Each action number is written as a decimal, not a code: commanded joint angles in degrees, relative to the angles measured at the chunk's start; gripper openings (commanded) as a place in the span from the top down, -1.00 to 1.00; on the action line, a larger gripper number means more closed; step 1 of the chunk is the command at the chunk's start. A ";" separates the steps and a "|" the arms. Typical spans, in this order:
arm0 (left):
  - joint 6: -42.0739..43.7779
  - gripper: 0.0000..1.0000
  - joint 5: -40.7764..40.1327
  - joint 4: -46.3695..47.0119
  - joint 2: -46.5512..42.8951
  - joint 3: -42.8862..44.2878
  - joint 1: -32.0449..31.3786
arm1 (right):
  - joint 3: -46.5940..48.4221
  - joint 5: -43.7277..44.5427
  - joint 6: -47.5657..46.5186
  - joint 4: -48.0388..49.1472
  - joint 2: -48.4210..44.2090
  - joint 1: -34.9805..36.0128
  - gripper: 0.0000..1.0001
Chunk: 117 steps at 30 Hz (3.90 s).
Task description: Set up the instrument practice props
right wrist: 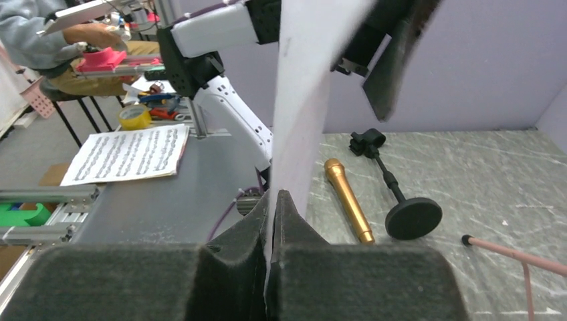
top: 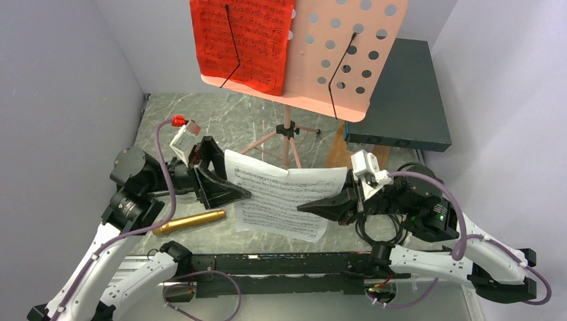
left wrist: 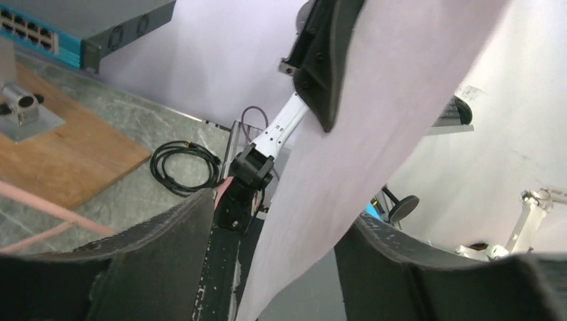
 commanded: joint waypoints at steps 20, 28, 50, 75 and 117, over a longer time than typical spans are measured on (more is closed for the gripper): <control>22.80 1.00 -33.99 -25.28 -5.10 12.94 -0.06 | 7.10 44.64 0.26 -8.48 5.24 0.07 0.02; 19.00 1.00 -23.24 -23.69 0.01 16.39 -0.06 | 24.22 67.33 -4.28 -11.47 14.11 -0.01 -0.08; 13.72 1.00 -27.87 -23.90 12.62 32.95 -0.06 | 47.48 58.68 10.02 -11.94 31.08 -15.36 -0.02; 25.11 1.00 -27.94 -22.92 35.28 63.45 -0.06 | 37.68 58.81 4.71 1.53 26.04 -15.75 1.00; 36.34 1.00 -16.37 -1.25 53.90 81.03 0.03 | 39.85 52.08 -1.03 1.98 26.38 -15.75 1.00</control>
